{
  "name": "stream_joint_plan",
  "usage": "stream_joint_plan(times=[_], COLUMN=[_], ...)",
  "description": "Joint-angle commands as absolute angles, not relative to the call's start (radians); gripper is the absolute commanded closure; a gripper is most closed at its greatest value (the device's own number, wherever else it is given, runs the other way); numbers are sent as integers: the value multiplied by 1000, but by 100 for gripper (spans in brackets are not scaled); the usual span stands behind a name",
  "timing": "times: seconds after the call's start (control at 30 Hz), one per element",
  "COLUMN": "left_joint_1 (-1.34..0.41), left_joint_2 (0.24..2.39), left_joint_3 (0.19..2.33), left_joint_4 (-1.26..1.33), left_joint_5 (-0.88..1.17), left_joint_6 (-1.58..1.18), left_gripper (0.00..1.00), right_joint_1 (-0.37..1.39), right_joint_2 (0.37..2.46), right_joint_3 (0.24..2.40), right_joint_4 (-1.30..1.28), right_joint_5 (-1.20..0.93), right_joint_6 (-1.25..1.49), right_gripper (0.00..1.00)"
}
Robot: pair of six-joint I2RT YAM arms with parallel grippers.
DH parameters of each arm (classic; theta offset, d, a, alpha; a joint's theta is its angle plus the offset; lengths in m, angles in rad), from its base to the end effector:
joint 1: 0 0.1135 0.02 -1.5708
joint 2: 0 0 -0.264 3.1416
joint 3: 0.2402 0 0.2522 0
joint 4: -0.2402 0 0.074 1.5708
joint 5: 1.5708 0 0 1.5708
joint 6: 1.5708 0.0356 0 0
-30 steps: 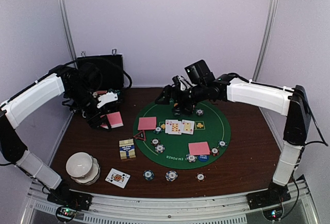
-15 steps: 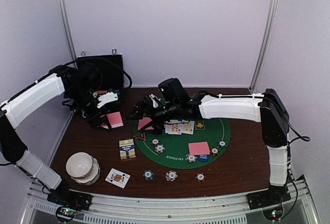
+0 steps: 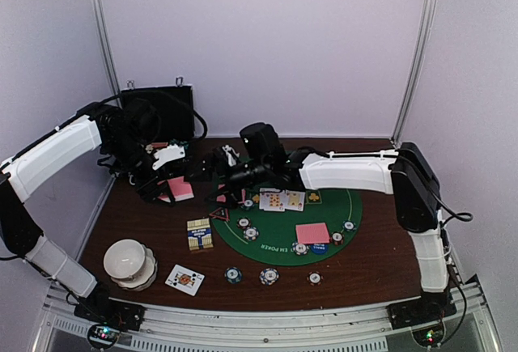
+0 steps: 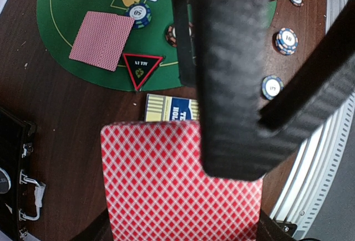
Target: Distribute texas hold em gaming equipment
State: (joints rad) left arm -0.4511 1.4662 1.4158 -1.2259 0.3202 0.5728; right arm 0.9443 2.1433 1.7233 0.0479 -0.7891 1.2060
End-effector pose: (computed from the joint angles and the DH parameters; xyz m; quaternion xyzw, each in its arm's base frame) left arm 0.2394 -0.1284 0.3205 0.4988 0.8399 -0.1486 0.1542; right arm 0.2747 0.4227 0.2543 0.1155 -0.7840 -0.6090 0.0315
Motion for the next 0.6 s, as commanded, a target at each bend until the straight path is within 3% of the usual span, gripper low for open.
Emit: stream_joint_plan(times=[0.0, 0.57], left_joint_1=[-446, -446], left_joint_2=[1467, 1464], left_joint_3=[1450, 1451], left_joint_4=[-1192, -1191], left_joint_5=[354, 357], left_joint_6=[575, 573], left_gripper=[100, 100], right_joint_1=[960, 976], right_joint_2=[2194, 2314], right_joint_3=[1788, 1900], right_joint_4=[106, 138], right_joint_5=[-819, -866], right_joint_6=[1243, 1307], right_gripper=[1, 2])
